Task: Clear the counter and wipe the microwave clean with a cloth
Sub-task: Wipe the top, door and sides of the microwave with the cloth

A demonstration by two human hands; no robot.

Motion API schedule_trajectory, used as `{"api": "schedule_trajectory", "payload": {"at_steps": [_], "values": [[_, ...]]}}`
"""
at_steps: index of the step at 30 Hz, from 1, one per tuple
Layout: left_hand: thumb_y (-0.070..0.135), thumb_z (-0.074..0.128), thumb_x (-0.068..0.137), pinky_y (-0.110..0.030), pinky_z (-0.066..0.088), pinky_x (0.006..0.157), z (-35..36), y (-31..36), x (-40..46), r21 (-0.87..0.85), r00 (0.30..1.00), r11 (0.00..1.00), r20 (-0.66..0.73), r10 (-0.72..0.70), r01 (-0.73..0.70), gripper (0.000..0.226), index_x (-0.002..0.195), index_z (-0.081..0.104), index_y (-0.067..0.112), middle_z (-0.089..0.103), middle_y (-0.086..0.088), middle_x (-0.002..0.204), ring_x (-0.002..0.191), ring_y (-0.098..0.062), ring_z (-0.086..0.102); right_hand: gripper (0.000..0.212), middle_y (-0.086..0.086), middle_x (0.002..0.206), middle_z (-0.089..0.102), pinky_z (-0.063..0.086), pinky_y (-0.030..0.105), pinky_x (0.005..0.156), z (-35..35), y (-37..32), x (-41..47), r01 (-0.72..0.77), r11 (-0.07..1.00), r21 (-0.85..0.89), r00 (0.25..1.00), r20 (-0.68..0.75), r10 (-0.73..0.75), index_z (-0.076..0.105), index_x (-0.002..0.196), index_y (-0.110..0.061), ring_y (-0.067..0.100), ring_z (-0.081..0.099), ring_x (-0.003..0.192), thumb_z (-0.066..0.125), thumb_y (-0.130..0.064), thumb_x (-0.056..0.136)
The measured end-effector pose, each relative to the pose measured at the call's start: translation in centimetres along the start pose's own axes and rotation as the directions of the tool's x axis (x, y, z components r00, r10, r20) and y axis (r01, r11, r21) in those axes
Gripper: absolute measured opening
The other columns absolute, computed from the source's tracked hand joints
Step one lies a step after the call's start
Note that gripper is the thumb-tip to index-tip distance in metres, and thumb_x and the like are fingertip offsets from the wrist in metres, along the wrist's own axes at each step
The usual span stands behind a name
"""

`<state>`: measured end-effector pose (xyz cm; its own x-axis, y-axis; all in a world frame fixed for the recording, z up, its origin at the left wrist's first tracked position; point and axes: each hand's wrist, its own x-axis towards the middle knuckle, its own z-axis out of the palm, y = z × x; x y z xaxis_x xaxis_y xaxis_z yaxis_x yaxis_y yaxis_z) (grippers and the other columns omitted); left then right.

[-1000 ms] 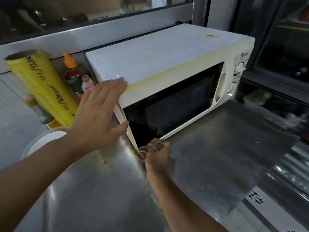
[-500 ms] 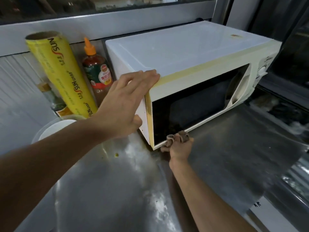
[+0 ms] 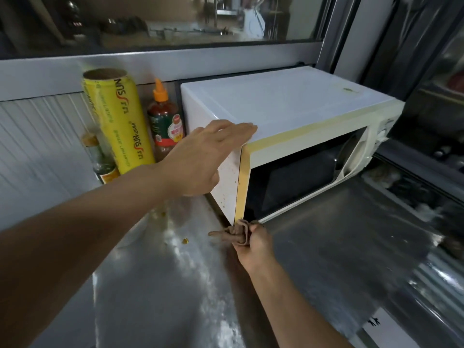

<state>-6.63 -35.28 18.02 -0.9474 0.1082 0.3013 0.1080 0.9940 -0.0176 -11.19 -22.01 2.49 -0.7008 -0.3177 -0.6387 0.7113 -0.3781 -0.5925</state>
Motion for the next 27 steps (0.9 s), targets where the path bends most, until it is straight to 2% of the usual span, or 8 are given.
{"api": "schedule_trajectory", "payload": {"at_steps": [4,8,13,16,18,23,25,27], "values": [[-0.002,0.060,0.071,-0.048,0.025,0.111,-0.8,-1.9,-0.4,0.076,0.992,0.996,0.112,-0.052,0.044,0.100,0.148,0.009,0.034,0.007,0.010,0.158,0.144,-0.012,0.011,0.028,0.015,0.072,0.054,0.045,0.038,0.091,0.3,-0.6,-1.7,0.017,0.999,-0.052,1.000,-0.008,-0.017,0.050,0.075,-0.003,0.030,0.057,0.079,0.033,0.012,0.092],[-0.001,0.064,0.071,-0.044,0.027,0.109,-0.2,-1.3,-0.8,0.068,0.988,0.995,0.128,-0.085,0.076,0.107,0.148,0.000,0.037,0.001,0.011,0.158,0.144,-0.011,0.010,0.024,0.012,0.067,0.059,0.054,0.030,0.056,1.1,-1.0,-3.2,0.100,0.991,-0.090,0.995,-0.011,-0.101,0.052,0.078,-0.002,0.021,0.063,0.052,0.042,0.017,0.088],[0.004,0.066,0.074,-0.044,0.026,0.110,-0.5,-1.1,-0.7,0.083,0.980,0.992,0.168,-0.103,0.090,0.108,0.147,-0.006,0.037,-0.008,0.012,0.157,0.144,-0.010,0.007,0.022,0.014,0.070,0.058,0.055,0.027,0.053,2.4,-2.7,-4.8,0.191,0.977,-0.093,0.981,0.051,-0.187,0.053,0.087,0.000,0.021,0.062,0.059,0.046,0.021,0.084],[0.003,0.065,0.074,-0.044,0.026,0.110,-0.8,-0.9,-0.7,0.072,0.974,0.992,0.195,-0.115,0.103,0.108,0.147,-0.008,0.038,-0.010,0.013,0.157,0.144,-0.010,0.008,0.026,0.016,0.079,0.061,0.057,0.028,0.061,3.1,-3.1,-5.4,0.283,0.951,-0.126,0.959,0.063,-0.277,0.052,0.102,0.003,0.017,0.066,0.059,0.051,0.021,0.083],[0.003,0.065,0.074,-0.044,0.024,0.110,-0.9,-0.7,-0.6,0.065,0.971,0.991,0.204,-0.127,0.116,0.109,0.147,-0.009,0.038,-0.012,0.014,0.156,0.144,-0.010,0.009,0.031,0.023,0.096,0.063,0.057,0.031,0.071,3.3,-3.0,-5.6,0.338,0.920,-0.200,0.940,0.020,-0.341,0.049,0.110,0.008,0.021,0.068,0.072,0.055,0.018,0.082],[0.001,0.061,0.073,-0.040,0.029,0.106,-1.0,-0.7,-0.3,0.061,0.970,0.991,0.210,-0.126,0.115,0.107,0.147,-0.009,0.036,-0.013,0.013,0.157,0.144,-0.010,0.010,0.034,0.009,0.080,0.060,0.047,0.012,0.042,3.8,-3.4,-6.1,0.446,0.844,-0.299,0.883,-0.005,-0.469,0.044,0.107,0.003,0.003,0.064,0.049,0.060,0.016,0.080],[-0.001,0.059,0.073,-0.041,0.028,0.107,-1.1,-0.9,-0.3,0.059,0.967,0.991,0.220,-0.129,0.119,0.107,0.147,-0.008,0.037,-0.012,0.013,0.156,0.144,-0.009,0.010,0.033,0.012,0.082,0.062,0.049,0.015,0.045,4.1,-3.6,-6.2,0.465,0.831,-0.305,0.871,-0.011,-0.492,0.045,0.103,0.001,0.007,0.065,0.053,0.063,0.014,0.079],[-0.003,0.057,0.073,-0.042,0.027,0.108,-1.3,-1.0,-0.2,0.055,0.962,0.991,0.238,-0.133,0.124,0.106,0.147,-0.007,0.038,-0.010,0.014,0.157,0.144,-0.009,0.010,0.032,0.015,0.090,0.063,0.054,0.023,0.061,4.4,-3.9,-6.4,0.483,0.810,-0.331,0.854,-0.026,-0.520,0.046,0.099,-0.002,0.015,0.066,0.067,0.067,0.010,0.077]]}}
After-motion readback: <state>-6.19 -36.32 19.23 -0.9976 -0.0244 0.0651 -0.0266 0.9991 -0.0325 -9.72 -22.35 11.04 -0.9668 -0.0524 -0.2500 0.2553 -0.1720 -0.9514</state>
